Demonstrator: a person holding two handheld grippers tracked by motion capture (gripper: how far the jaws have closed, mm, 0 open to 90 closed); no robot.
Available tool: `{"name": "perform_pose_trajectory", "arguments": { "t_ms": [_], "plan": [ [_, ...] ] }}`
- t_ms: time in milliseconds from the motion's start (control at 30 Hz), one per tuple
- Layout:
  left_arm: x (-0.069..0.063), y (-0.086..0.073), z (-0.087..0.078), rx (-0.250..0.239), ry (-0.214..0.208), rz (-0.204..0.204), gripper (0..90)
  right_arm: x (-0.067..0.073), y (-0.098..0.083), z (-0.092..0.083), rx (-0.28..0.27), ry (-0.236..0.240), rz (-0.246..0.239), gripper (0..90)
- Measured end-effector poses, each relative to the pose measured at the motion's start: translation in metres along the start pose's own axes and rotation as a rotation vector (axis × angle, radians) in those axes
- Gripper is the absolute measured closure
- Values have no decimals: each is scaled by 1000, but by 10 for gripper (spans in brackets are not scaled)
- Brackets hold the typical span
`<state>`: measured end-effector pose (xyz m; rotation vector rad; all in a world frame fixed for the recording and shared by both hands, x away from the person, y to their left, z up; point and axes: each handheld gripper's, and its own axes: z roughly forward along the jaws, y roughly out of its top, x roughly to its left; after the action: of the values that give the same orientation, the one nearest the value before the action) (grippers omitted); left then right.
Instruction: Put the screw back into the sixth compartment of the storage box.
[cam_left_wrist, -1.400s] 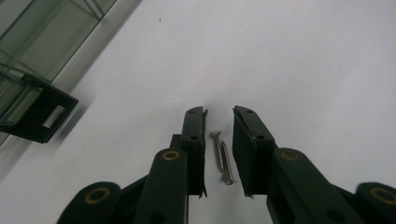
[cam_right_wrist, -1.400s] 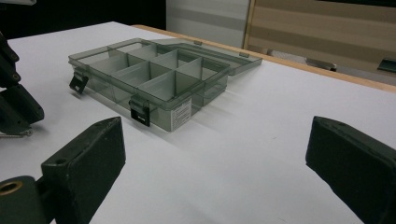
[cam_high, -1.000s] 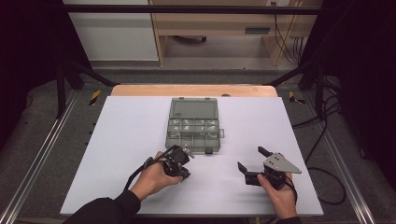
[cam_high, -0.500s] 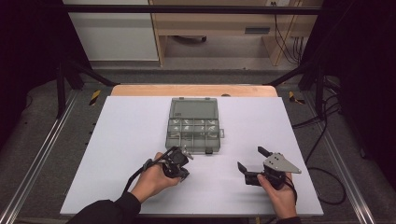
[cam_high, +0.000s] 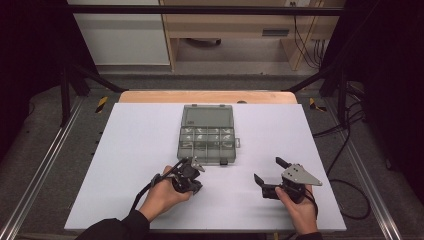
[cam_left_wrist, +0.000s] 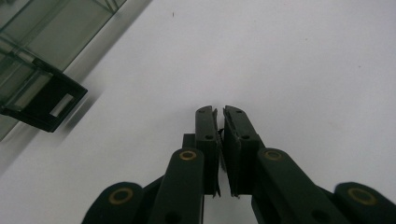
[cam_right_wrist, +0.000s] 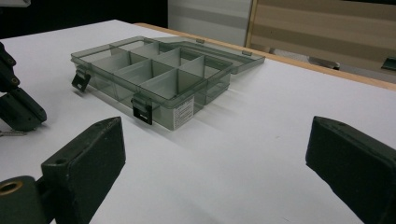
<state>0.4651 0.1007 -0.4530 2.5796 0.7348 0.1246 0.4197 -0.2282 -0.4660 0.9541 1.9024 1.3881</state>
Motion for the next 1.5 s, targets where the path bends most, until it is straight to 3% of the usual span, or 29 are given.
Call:
{"name": "perform_pose_trajectory", "arguments": {
  "t_ms": [167,200,333,400,500,733,800,1200,1500],
  "plan": [
    [0,-1,0,-6,-7,0,841,1,0,0,2,3,1,49],
    [0,-2,0,-11,-17,-9,799,1,0,0,4,3,0,49],
    [-2,-4,-1,-17,-3,2,774,1,0,1,4,4,0,49],
    [-3,-5,-1,-14,15,9,841,1,0,1,6,7,0,50],
    [-1,-7,-1,-25,16,-7,874,1,0,1,5,7,-1,50],
    [-1,-8,-2,-38,28,-9,880,1,0,1,7,9,-2,50],
    [0,-7,-4,-77,33,-40,880,1,0,1,7,8,1,50],
    [22,16,-31,-263,128,-99,880,1,0,1,8,7,1,50],
    [35,25,-33,-299,148,-119,880,1,-1,2,9,11,-6,50]
  ]
}}
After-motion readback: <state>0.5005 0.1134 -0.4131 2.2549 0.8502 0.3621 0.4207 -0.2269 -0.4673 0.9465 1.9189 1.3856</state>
